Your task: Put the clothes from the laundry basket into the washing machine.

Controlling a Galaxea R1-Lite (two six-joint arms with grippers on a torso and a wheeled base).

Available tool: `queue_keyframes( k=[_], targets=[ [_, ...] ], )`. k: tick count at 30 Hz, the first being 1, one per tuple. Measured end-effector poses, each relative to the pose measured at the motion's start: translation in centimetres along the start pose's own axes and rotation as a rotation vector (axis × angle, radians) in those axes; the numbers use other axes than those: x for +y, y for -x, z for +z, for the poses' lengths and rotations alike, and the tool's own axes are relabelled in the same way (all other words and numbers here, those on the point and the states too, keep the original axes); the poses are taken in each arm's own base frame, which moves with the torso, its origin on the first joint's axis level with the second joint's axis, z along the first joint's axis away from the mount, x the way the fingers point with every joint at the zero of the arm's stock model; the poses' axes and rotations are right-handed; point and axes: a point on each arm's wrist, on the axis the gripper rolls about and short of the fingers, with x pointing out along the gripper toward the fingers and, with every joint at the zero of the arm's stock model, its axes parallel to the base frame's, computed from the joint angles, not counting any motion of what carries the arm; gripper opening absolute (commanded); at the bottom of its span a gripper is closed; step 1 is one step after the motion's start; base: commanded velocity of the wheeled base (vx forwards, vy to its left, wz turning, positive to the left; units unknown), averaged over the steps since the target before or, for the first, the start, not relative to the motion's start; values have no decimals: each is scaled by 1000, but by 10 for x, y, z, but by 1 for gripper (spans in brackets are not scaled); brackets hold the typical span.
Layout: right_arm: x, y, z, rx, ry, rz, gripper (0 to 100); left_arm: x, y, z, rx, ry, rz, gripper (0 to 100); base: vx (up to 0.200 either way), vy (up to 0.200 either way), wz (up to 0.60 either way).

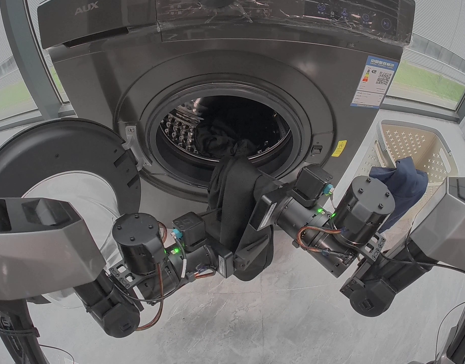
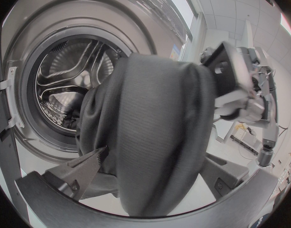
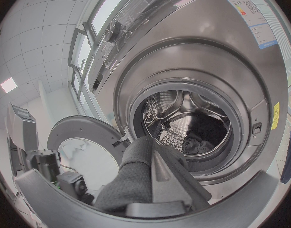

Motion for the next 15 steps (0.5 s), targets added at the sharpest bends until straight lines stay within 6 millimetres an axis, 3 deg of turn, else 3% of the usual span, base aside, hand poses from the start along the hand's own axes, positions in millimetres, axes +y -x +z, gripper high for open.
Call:
queue_keyframes(
  k=[15],
  targets=[
    [25, 18, 7, 18, -29, 36, 0, 30, -30, -16, -27, -14, 94, 100, 0, 0, 0]
  ],
)
